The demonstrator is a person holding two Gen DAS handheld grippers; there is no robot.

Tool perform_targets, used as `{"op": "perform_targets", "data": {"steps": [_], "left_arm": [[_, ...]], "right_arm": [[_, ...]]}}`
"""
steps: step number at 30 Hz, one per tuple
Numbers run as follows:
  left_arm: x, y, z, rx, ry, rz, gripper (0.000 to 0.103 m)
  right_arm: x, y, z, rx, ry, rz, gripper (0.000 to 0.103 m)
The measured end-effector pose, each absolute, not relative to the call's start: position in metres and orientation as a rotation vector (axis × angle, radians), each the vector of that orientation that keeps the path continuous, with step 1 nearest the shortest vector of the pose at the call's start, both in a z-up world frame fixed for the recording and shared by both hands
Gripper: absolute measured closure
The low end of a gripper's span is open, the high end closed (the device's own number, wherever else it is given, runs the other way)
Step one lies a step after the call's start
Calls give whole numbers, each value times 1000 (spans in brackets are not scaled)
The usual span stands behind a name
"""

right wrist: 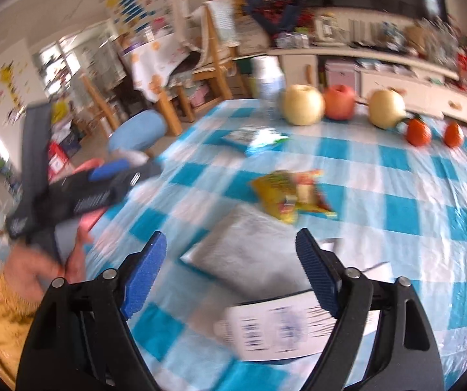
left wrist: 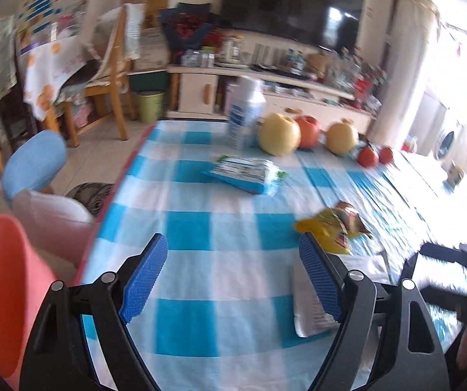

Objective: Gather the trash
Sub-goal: 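Bring both tools back over the table toward the yellow chip bag, then lower left gripper around yellow chip bag and close on it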

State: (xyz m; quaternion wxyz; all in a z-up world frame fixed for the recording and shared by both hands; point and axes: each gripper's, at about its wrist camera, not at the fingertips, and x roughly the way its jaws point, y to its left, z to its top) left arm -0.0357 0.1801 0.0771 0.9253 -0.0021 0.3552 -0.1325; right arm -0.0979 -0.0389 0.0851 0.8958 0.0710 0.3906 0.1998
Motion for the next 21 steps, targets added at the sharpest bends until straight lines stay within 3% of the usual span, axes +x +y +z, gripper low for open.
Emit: {"op": "perform_targets", "data": {"steps": [7, 9, 21], "left_arm": [[-30, 118, 66, 128, 766, -376, 20], [-27, 103, 62, 159, 782, -407, 20], [13, 48, 34, 274, 911, -458, 21]], "right_arm": [[-56, -95, 62, 229, 905, 327, 64], [-47, -97, 57, 204, 927, 324, 68], [5, -79, 37, 7, 1034, 419, 69]]}}
